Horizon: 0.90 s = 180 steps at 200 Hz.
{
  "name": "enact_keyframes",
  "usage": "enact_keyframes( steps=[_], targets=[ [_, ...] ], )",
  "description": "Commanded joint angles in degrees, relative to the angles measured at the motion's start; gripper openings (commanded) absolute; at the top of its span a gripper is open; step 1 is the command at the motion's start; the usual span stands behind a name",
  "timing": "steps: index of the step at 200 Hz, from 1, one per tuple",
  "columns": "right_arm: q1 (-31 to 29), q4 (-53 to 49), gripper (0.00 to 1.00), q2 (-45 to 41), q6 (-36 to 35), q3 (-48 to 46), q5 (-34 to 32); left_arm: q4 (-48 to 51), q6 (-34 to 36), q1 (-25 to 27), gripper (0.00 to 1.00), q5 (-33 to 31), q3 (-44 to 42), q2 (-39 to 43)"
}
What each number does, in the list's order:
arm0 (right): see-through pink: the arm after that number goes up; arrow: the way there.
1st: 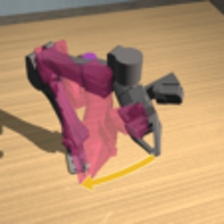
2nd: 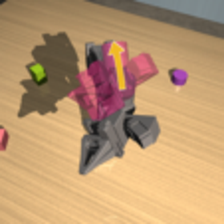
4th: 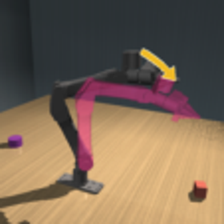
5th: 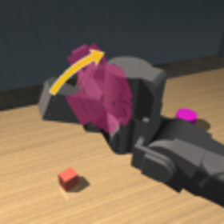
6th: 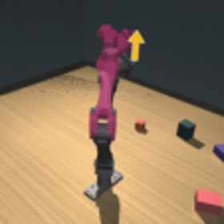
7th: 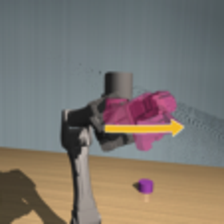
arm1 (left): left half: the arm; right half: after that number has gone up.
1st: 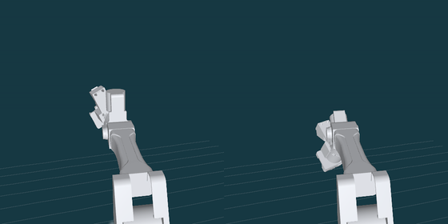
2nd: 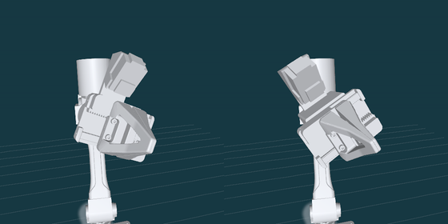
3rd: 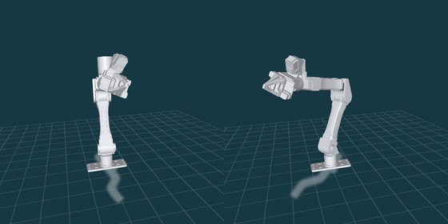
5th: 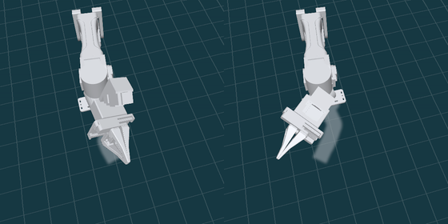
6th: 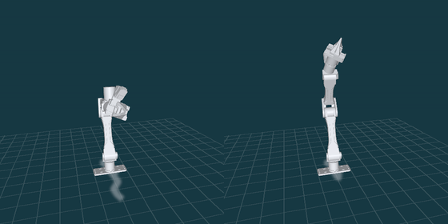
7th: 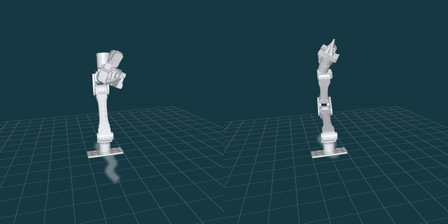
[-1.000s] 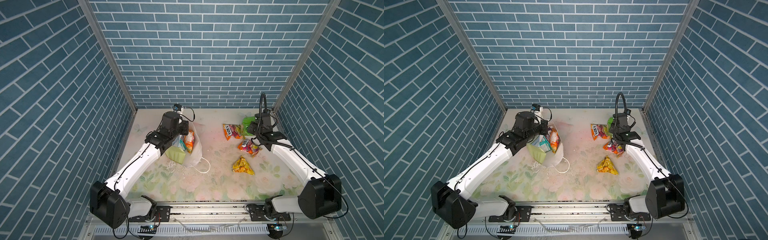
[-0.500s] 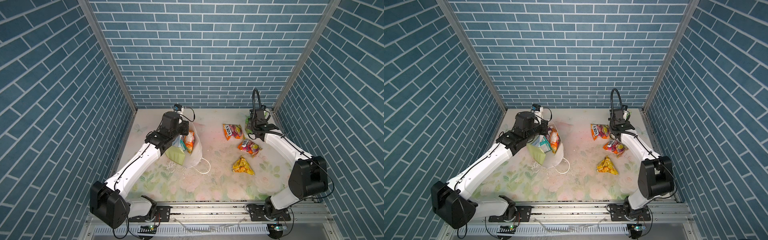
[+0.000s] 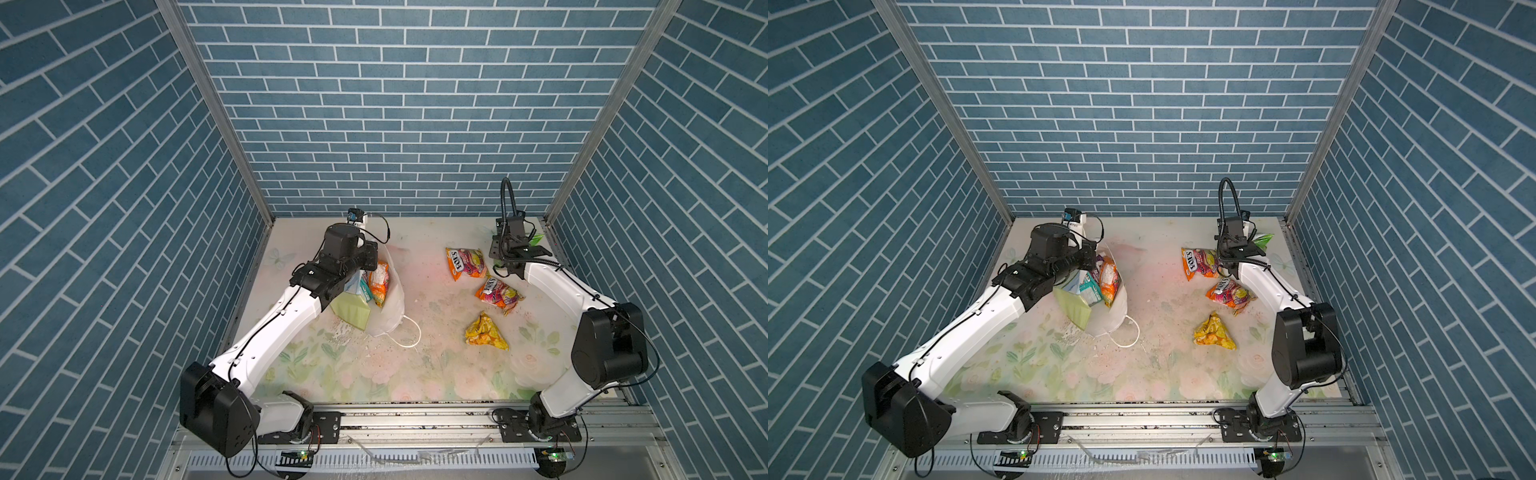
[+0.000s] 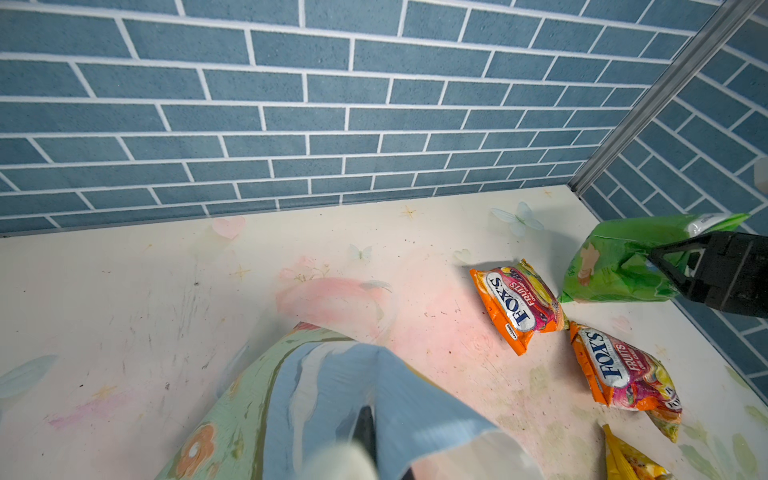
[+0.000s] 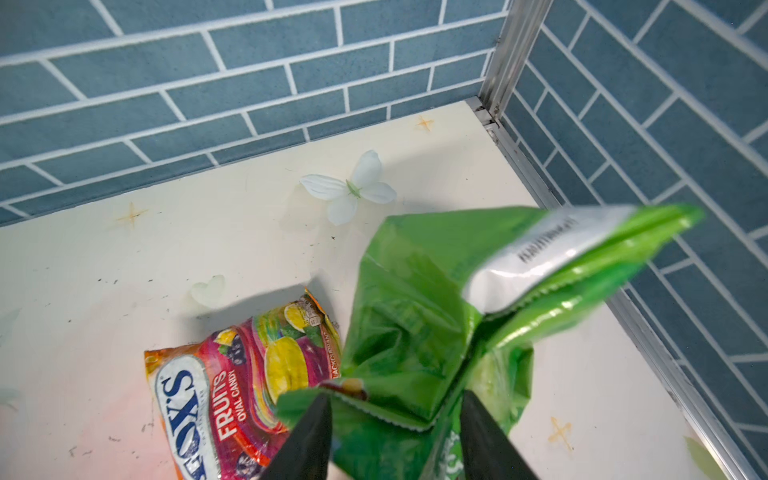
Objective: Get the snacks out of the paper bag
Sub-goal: 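Lower the green packet onto the table and open the right gripper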
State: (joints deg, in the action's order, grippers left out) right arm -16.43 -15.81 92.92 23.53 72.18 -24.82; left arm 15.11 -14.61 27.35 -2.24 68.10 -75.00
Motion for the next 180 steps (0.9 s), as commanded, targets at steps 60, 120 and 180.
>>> enact_keyframes(
  steps=[60, 120, 180],
  targets=[
    [-0.7, 2.9, 0.62, -9.9, 4.9, -2.1, 15.9, -3.4, -1.0, -0.2, 0.0, 0.4, -0.1, -0.1],
    [-9.9, 12.4, 0.62, -17.3, 1.8, -8.7, 17.4, -1.4, 0.3, -0.3, 0.0, -4.8, 2.8, -5.1],
    [-15.0, 15.9, 0.61, -20.4, 2.3, -13.2, 22.8, 2.7, 1.7, -0.5, 0.0, -4.5, 11.9, -14.5]
  ],
)
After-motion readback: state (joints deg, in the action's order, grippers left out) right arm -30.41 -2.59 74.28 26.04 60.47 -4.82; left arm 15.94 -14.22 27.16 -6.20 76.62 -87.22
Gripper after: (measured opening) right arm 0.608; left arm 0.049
